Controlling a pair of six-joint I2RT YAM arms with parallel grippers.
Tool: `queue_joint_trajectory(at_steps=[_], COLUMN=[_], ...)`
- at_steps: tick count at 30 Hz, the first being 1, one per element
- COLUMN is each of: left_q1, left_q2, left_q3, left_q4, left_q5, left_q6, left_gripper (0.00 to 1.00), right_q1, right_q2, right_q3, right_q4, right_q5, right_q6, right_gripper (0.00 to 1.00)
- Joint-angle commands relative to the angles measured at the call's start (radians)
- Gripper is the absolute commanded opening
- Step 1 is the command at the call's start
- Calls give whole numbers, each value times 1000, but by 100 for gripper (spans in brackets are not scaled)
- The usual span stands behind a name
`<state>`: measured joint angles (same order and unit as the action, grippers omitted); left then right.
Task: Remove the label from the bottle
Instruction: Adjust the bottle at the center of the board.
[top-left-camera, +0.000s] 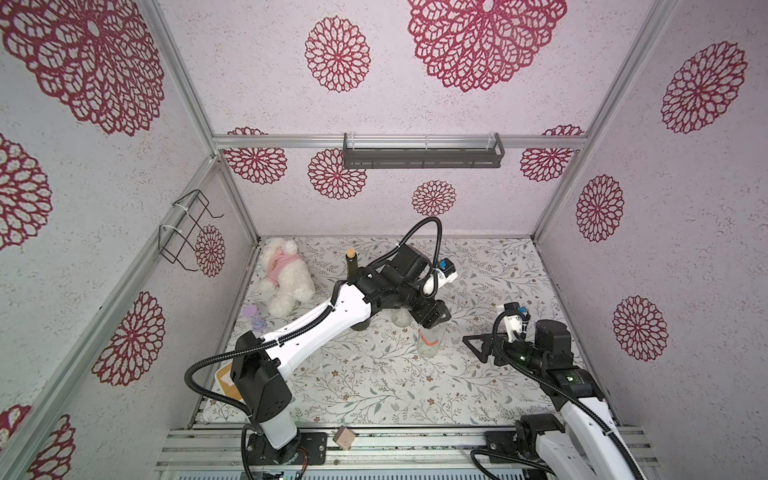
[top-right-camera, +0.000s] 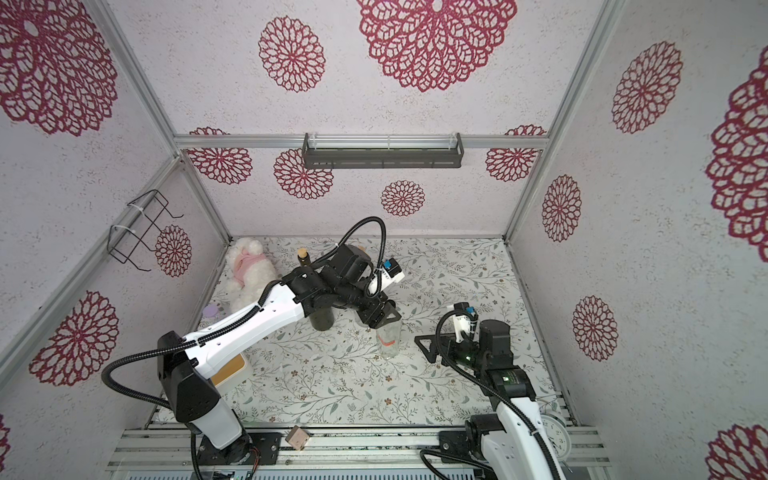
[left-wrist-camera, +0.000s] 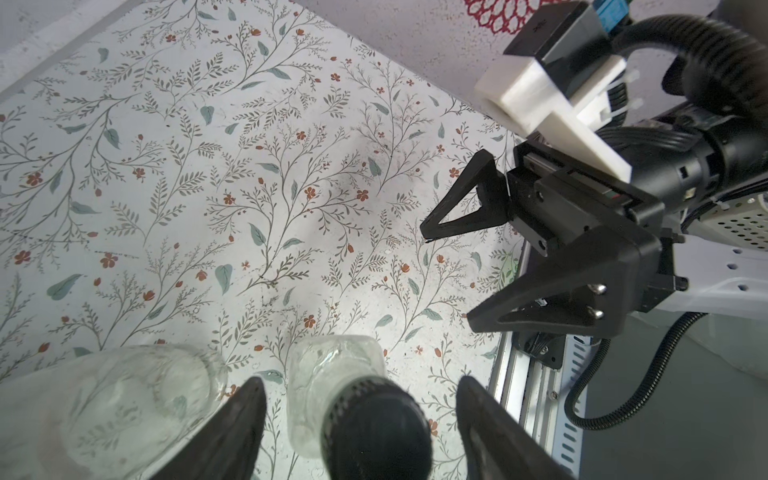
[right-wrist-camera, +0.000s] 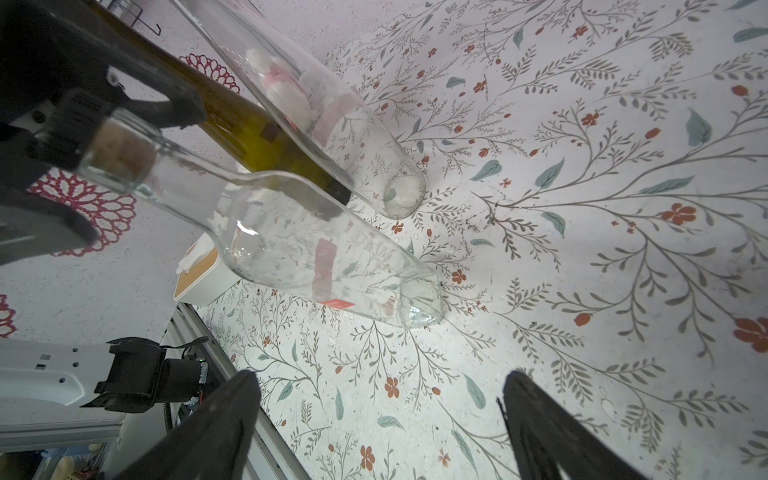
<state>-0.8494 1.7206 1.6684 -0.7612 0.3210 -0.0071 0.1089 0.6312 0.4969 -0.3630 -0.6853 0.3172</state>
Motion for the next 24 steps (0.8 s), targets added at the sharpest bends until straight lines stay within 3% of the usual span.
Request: queue_joint_trajectory(at_steps=[1, 18, 24], left_q1=[-12, -22, -72], left_q2=[18, 24, 34], left_q3=[27, 51, 115], left_q4=[-14, -19, -55], left_q5=[-32, -130, -283], left_q6=[22, 20, 0], left_gripper=[70, 42, 33], right_q1=[-6, -7, -7], right_q2=[-3, 9, 16], right_q3=[13, 21, 48], right_q4=[12, 9, 5], right_q5=[-1, 10, -3], right_q6=[5, -2, -1], right_gripper=[94, 94, 94])
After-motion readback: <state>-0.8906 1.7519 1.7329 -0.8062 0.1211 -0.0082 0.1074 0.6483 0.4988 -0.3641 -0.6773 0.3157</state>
